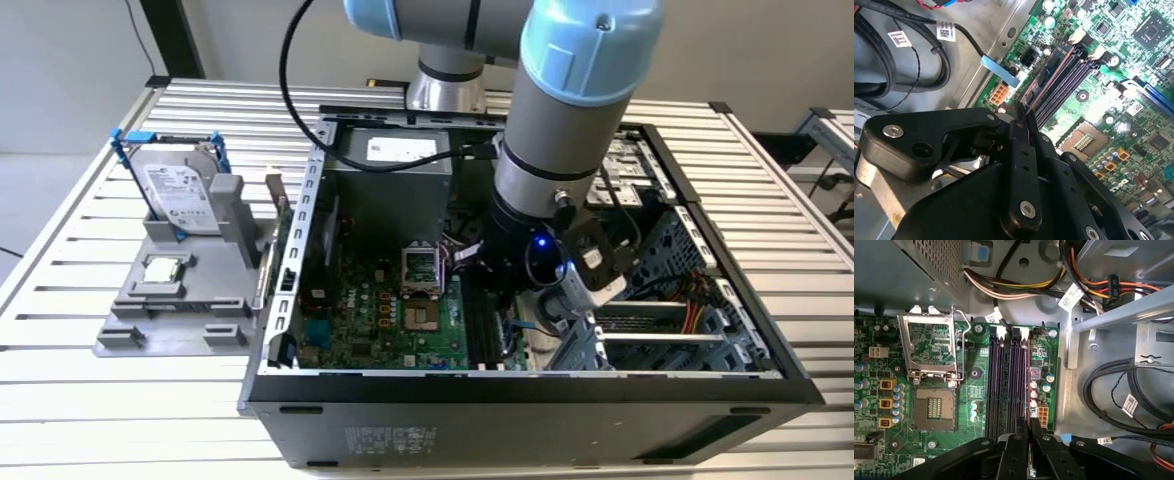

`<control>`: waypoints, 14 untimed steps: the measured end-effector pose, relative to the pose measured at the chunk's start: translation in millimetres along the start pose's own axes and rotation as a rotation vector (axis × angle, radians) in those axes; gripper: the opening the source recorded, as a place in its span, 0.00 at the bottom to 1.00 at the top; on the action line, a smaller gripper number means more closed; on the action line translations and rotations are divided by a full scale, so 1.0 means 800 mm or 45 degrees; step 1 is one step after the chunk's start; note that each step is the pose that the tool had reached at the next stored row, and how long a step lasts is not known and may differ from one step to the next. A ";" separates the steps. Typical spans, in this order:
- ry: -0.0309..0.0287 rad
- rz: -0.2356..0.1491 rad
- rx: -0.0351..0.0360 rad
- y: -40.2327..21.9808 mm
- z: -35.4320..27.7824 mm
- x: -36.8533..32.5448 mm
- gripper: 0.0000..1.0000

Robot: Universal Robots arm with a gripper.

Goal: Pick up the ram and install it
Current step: 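Insert the ram into the slot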

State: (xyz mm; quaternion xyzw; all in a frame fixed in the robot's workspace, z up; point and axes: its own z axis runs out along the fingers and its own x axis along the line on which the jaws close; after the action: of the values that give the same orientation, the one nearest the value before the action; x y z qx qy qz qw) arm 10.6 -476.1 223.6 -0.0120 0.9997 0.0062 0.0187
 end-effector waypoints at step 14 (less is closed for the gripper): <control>0.0000 0.000 0.0002 -0.0013 0.0065 0.0013 0.00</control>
State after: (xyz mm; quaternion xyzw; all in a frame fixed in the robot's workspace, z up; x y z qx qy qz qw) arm 9.8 -477.0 218.4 -0.0120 0.9997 0.0061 0.0187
